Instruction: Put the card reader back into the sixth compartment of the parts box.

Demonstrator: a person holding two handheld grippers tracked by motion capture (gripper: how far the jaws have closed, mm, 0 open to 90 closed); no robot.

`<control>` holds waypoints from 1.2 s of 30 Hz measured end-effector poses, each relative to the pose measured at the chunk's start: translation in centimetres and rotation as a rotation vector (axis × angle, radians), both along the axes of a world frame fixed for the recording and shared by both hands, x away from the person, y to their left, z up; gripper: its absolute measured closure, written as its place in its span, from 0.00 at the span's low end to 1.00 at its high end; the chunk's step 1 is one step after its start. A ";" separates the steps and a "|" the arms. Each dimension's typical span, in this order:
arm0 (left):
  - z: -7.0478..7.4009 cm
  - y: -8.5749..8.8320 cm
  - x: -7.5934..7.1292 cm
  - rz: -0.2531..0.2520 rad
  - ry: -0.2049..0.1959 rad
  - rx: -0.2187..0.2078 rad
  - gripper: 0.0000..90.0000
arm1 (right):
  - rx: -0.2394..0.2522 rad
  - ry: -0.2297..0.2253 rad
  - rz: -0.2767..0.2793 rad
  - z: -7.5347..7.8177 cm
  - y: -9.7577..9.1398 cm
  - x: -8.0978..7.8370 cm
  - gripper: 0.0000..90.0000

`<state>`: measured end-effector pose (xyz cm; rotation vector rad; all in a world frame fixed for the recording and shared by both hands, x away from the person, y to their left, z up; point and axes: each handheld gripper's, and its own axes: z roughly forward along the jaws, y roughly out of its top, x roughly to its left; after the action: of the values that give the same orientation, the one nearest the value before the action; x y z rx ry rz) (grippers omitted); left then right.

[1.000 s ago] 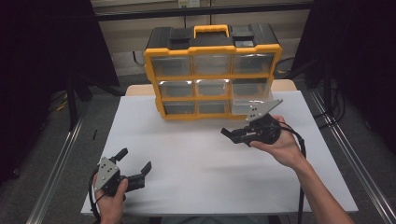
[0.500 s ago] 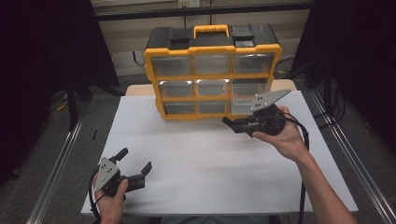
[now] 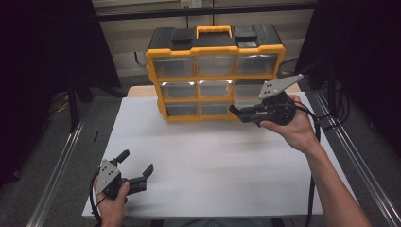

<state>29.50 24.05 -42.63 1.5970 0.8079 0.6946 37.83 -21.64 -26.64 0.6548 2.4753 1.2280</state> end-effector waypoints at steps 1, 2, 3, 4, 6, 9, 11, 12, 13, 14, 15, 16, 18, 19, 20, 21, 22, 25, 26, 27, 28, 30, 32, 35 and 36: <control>0.0 0.0 0.0 0.000 0.000 0.000 0.03 | -0.001 0.002 -0.002 0.1 0.0 0.1 0.82; 0.0 0.0 0.0 0.000 0.000 0.000 0.03 | -0.001 0.000 -0.004 0.2 0.0 0.1 0.82; 0.0 0.0 0.0 -0.004 0.000 0.005 0.03 | 0.000 0.001 -0.008 0.4 0.0 0.2 0.82; 0.0 0.0 0.0 -0.005 0.002 0.002 0.03 | -0.001 0.000 -0.010 0.5 0.0 0.3 0.82; 0.0 -0.1 0.0 -0.006 0.002 0.003 0.03 | -0.002 -0.004 -0.012 0.7 0.0 0.5 0.82; 0.0 0.0 0.0 -0.003 0.003 0.003 0.03 | -0.003 -0.008 -0.016 0.9 0.0 0.8 0.82; 0.0 0.0 0.0 -0.004 0.001 0.006 0.03 | -0.004 -0.005 -0.025 1.0 -0.1 1.0 0.82; 0.0 0.0 0.0 -0.005 0.001 0.006 0.03 | -0.004 -0.003 -0.028 1.1 -0.1 1.2 0.82; 0.0 0.0 0.0 -0.004 0.003 0.002 0.03 | -0.010 -0.002 -0.030 1.1 -0.1 1.3 0.82; 0.0 0.0 0.0 -0.004 0.003 0.002 0.03 | -0.015 -0.004 -0.034 1.2 -0.1 1.4 0.82; 0.0 0.0 0.0 -0.004 0.002 0.004 0.03 | -0.017 -0.002 -0.037 1.3 -0.2 1.4 0.82; 0.0 0.0 0.0 -0.004 0.002 0.002 0.03 | -0.014 -0.004 -0.038 1.4 -0.2 1.5 0.82; 0.0 0.0 0.0 -0.002 0.003 0.003 0.03 | -0.016 -0.011 -0.048 1.7 -0.3 1.6 0.82; 0.0 0.0 0.0 -0.004 0.006 0.001 0.03 | -0.016 -0.010 -0.053 1.8 -0.5 1.7 0.82; 0.0 0.0 0.0 -0.004 0.004 0.001 0.03 | -0.019 -0.011 -0.059 2.0 -0.6 1.8 0.82; 0.0 0.0 0.0 -0.002 0.005 0.000 0.03 | -0.022 -0.010 -0.067 2.1 -0.7 1.9 0.82; 0.0 0.0 0.0 -0.002 0.005 0.000 0.03 | -0.026 -0.010 -0.070 2.2 -0.8 2.1 0.82; 0.0 0.0 0.0 -0.002 0.005 0.000 0.03 | -0.034 -0.006 -0.087 2.6 -1.1 2.4 0.82; 0.0 0.0 0.0 -0.003 0.006 -0.002 0.03 | -0.038 -0.006 -0.089 2.7 -1.2 2.6 0.82; 0.0 0.0 0.0 -0.002 0.005 -0.003 0.03 | -0.039 -0.004 -0.095 2.9 -1.3 2.6 0.82; 0.0 0.0 0.0 -0.002 0.005 -0.002 0.03 | -0.038 -0.004 -0.097 3.0 -1.4 2.7 0.82; 0.0 -0.1 0.0 0.001 0.007 -0.004 0.03 | -0.039 -0.005 -0.104 3.2 -1.6 2.8 0.82; 0.0 -0.1 0.0 0.000 0.008 -0.004 0.03 | -0.039 -0.007 -0.113 3.4 -1.8 3.0 0.82; 0.0 0.0 0.0 -0.001 0.006 -0.002 0.03 | -0.045 -0.002 -0.125 3.7 -2.0 3.3 0.82; 0.0 0.0 0.0 0.002 0.007 -0.003 0.03 | -0.050 -0.001 -0.128 3.8 -2.1 3.5 0.82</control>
<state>29.55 24.00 -42.67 1.5974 0.8153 0.6887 41.31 -23.69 -22.88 0.7853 2.4137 1.1160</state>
